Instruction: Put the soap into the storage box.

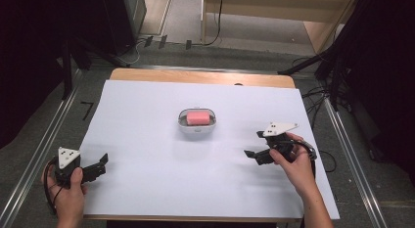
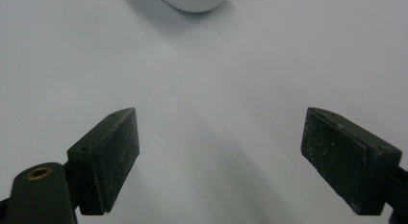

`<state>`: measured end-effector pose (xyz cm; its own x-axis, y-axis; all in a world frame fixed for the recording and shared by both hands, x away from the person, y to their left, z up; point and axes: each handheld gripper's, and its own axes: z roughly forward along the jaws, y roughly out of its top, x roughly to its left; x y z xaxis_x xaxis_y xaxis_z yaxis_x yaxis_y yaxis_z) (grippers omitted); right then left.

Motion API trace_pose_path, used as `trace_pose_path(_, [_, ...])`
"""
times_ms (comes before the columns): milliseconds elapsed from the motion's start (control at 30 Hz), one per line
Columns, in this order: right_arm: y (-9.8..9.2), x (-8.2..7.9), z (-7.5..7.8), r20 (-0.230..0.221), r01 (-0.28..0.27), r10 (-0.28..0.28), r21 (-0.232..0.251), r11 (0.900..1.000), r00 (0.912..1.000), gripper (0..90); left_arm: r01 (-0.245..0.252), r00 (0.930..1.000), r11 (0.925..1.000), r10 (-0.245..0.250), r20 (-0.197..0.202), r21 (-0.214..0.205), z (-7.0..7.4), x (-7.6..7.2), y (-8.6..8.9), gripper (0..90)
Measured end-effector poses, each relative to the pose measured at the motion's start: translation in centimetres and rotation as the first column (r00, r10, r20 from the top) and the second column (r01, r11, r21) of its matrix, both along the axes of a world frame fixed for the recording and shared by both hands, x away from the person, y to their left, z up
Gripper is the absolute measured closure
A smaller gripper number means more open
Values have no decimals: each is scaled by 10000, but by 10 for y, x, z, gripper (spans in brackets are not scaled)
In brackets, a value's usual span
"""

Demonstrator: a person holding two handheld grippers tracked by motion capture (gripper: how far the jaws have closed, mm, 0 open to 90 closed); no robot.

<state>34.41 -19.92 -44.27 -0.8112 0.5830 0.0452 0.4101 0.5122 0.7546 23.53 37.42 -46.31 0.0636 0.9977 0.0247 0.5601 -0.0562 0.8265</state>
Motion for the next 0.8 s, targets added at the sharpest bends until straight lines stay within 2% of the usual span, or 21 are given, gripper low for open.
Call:
trace_pose_path(400, [-30, -15, -15, -30, 559, -558, 148, 9983, 9984, 140, -8, 10000, 10000, 8, -8, 27, 0, 0, 0, 76])
trace_pose_path(500, [-39, -21, -22, -64, 884, -883, 117, 9960, 9961, 140, 3, 10000, 10000, -3, -7, 51, 0, 0, -1, 76])
trace_pose_path(800, [-59, -35, -31, -121, 1387, -1384, 343, 9897, 9903, 140, -17, 10000, 10000, 17, -9, 85, 0, 0, -1, 76])
